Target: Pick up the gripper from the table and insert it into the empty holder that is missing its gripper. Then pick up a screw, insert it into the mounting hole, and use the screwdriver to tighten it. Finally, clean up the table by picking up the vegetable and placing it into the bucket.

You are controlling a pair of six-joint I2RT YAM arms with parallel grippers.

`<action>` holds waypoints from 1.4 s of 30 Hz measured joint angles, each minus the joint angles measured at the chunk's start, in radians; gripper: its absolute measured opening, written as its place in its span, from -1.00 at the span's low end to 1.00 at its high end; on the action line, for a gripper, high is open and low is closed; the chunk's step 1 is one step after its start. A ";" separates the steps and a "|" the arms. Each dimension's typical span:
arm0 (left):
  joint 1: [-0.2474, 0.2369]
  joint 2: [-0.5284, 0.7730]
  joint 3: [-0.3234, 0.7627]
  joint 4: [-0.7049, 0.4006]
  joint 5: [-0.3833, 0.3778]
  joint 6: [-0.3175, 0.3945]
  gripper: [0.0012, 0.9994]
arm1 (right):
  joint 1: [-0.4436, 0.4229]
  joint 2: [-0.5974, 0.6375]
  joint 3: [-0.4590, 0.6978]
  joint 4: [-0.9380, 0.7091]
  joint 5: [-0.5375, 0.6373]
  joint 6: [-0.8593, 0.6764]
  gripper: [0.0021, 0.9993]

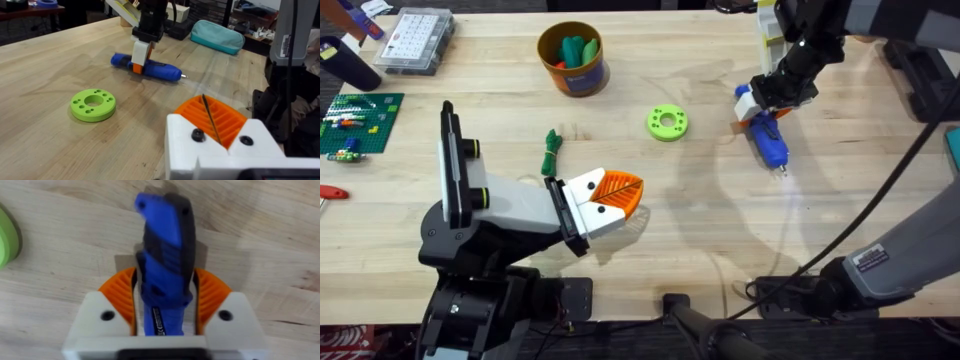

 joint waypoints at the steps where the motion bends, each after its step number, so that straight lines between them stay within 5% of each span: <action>1: 0.000 0.000 0.000 0.000 0.001 0.000 -0.97 | 0.000 0.000 0.000 -0.001 0.000 -0.001 0.02; 42: 0.000 0.000 0.000 -0.002 0.002 0.000 -0.97 | -0.006 0.001 0.000 0.088 -0.061 -0.107 -0.03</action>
